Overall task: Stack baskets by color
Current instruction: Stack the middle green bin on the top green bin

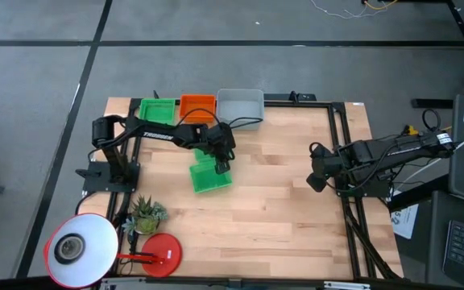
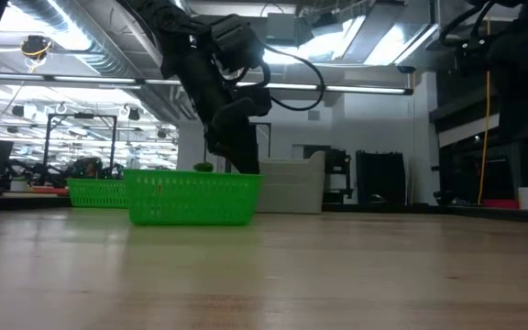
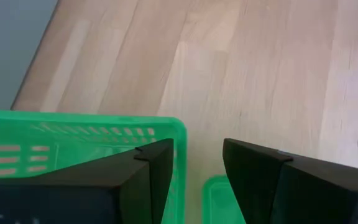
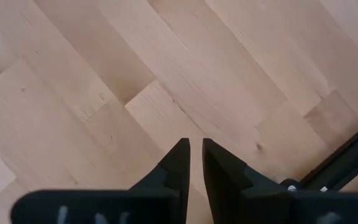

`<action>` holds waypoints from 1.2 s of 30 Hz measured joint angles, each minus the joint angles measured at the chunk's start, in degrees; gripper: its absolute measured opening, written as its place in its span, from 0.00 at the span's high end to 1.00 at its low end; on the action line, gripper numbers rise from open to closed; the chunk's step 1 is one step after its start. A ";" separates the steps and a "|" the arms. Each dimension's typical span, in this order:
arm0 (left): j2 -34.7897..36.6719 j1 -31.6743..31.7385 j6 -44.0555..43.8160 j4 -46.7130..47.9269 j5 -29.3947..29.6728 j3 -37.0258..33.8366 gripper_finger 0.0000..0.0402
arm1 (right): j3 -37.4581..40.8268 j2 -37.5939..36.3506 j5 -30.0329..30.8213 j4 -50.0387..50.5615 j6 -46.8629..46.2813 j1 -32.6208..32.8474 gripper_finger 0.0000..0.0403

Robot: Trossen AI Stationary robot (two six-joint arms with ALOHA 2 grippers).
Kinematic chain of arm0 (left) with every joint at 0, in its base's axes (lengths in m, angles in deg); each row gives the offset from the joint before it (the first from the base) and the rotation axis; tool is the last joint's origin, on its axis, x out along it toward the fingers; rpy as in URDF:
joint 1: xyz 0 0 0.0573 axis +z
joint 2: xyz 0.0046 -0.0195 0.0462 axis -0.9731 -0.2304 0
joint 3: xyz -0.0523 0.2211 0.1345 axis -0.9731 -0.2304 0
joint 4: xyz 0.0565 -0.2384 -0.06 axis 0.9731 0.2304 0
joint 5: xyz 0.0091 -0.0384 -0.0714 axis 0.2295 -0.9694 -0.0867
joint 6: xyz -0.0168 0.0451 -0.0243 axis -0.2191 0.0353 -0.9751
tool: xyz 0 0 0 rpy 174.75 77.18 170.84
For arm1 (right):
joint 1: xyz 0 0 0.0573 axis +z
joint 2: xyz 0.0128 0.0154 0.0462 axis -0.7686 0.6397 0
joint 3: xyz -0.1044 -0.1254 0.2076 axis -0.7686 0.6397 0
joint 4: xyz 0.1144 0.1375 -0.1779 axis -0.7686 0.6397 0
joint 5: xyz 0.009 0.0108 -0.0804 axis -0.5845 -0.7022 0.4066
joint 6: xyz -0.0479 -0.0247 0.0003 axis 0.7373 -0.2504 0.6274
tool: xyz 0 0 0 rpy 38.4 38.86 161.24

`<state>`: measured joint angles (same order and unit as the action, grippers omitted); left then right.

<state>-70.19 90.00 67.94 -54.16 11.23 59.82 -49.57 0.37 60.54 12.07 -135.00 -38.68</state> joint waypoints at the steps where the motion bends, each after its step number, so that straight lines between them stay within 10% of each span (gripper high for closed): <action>1: 0.00 0.00 0.01 0.00 0.00 0.00 0.67 | 0.00 0.00 0.00 0.00 -0.02 0.00 0.89; 29: 0.00 2.45 5.01 15.86 6.73 0.00 0.67 | 0.00 0.00 0.04 -0.39 -0.09 -0.01 0.89; 36: 0.13 0.70 4.35 21.29 7.36 0.00 0.96 | 0.00 0.01 0.07 -0.39 -0.04 -0.01 0.89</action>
<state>-70.06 90.70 72.29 -32.87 18.59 59.82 -49.57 0.37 60.61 11.68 -135.05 -38.68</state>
